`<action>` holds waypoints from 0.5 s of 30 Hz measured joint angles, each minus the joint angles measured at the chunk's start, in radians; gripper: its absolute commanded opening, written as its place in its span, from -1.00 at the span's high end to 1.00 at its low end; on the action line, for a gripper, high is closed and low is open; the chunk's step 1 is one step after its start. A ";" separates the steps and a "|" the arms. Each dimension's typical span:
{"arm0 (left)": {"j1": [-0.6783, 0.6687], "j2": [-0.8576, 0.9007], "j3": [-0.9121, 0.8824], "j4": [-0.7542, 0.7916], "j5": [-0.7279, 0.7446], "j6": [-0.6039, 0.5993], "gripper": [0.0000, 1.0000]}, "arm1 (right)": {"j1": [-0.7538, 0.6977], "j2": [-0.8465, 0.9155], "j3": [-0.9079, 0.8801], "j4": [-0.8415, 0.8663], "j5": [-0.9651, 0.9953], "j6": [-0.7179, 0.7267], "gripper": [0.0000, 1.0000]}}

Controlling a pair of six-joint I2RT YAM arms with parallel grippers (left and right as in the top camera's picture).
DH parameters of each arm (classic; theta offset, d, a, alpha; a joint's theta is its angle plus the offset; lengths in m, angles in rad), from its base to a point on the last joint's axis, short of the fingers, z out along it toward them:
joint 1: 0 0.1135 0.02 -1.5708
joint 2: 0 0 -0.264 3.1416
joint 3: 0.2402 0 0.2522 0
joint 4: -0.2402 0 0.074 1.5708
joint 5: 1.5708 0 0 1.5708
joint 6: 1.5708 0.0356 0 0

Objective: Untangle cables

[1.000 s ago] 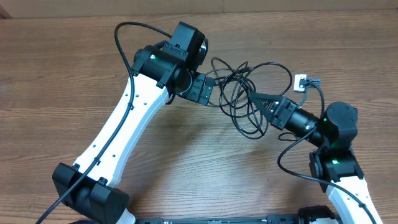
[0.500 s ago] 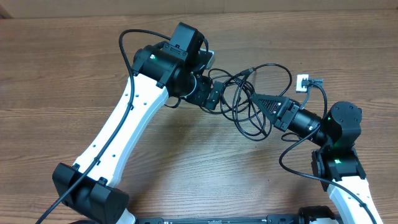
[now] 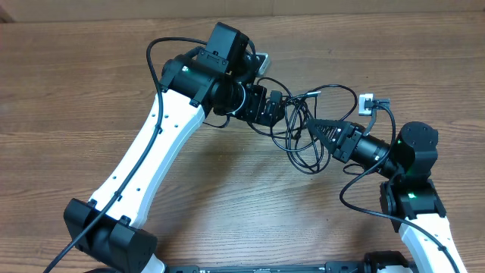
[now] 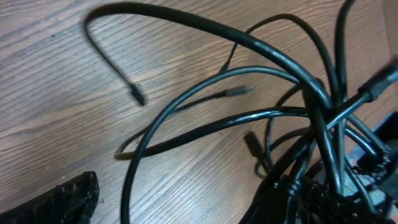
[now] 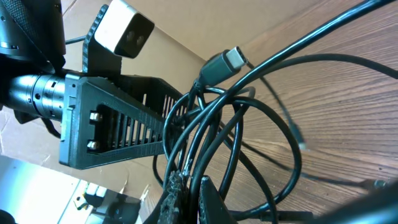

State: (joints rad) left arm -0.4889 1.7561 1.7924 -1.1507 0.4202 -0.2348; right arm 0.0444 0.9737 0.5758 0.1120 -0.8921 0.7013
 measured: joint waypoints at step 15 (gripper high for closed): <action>0.016 0.000 0.000 0.155 -0.092 -0.169 -1.00 | 0.000 0.002 0.000 0.000 -0.064 -0.003 0.92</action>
State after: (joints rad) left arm -0.4732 1.7561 1.7924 -0.9958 0.3286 -0.4042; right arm 0.0448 0.9756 0.5758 0.1116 -0.9558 0.6983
